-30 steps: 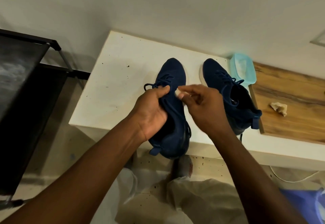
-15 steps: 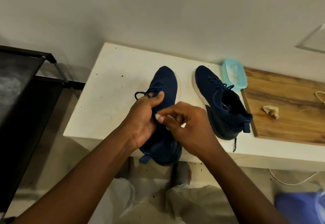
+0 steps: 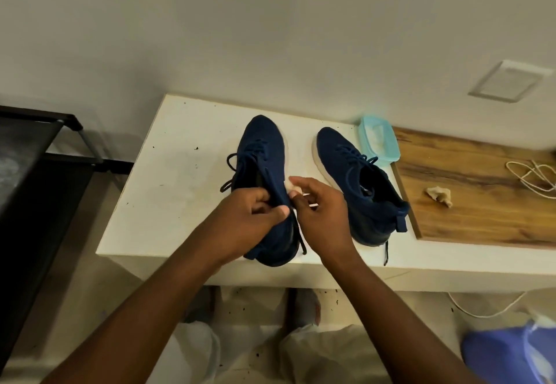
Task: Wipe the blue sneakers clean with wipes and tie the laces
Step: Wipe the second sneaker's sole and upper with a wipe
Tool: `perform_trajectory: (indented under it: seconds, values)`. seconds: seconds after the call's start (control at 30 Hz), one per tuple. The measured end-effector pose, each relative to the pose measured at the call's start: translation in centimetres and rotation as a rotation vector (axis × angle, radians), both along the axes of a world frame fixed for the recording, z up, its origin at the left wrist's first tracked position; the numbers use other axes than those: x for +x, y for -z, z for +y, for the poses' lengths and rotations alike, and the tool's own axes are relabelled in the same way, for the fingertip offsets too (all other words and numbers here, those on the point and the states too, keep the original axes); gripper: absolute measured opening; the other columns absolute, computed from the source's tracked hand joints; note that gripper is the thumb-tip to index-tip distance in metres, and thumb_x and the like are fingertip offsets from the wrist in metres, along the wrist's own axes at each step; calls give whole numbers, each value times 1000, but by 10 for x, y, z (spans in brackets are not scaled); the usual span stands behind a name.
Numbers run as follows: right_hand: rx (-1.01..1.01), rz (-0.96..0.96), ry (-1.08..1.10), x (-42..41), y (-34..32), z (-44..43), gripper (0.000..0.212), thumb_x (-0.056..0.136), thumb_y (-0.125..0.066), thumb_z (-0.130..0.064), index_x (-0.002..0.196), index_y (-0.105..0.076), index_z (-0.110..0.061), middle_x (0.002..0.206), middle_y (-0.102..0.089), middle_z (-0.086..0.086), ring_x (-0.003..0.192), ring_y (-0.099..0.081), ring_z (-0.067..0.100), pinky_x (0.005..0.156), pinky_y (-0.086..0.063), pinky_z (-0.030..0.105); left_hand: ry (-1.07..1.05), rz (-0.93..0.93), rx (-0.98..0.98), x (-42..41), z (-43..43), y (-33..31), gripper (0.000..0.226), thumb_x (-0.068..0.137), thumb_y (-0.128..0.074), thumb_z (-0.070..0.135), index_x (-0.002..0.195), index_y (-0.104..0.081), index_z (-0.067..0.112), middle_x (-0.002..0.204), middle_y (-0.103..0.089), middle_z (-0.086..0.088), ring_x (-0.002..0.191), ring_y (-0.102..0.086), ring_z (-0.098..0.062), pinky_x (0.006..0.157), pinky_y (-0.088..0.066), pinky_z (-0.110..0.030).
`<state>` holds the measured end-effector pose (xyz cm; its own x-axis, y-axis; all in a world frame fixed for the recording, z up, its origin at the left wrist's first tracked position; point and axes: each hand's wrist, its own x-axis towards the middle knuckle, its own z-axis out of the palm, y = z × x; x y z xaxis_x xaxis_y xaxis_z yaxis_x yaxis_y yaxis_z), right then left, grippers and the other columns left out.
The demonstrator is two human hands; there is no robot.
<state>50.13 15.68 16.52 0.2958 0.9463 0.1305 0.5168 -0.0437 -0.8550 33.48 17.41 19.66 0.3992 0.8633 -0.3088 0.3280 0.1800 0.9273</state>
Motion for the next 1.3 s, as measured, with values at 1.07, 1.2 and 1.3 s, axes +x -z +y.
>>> perform_trajectory:
  seconds: [1.07, 1.2, 1.3]
  values:
    - [52, 51, -6, -47, -24, -60, 26, 99, -60, -23, 89, -67, -46, 88, -65, -17, 89, -62, 3, 78, -51, 18, -265, 68, 217, 13, -21, 11, 44, 98, -43, 61, 85, -66, 27, 72, -70, 10, 73, -66, -6, 71, -52, -29]
    - [68, -84, -162, -51, -20, -80, 15, 97, -61, -23, 92, -74, -30, 86, -65, -16, 85, -60, 5, 75, -47, 14, -269, -64, 115, 1, -25, 13, 49, 96, -40, 70, 100, -71, 32, 88, -76, 9, 86, -71, -10, 81, -54, -30]
    - [95, -1, -17, -36, -21, -68, 16, 98, -61, -20, 87, -71, -26, 82, -65, -14, 81, -61, 6, 71, -48, 16, -188, -22, 183, 4, -32, 12, 52, 92, -48, 73, 90, -72, 27, 86, -74, 3, 85, -72, -13, 83, -57, -37]
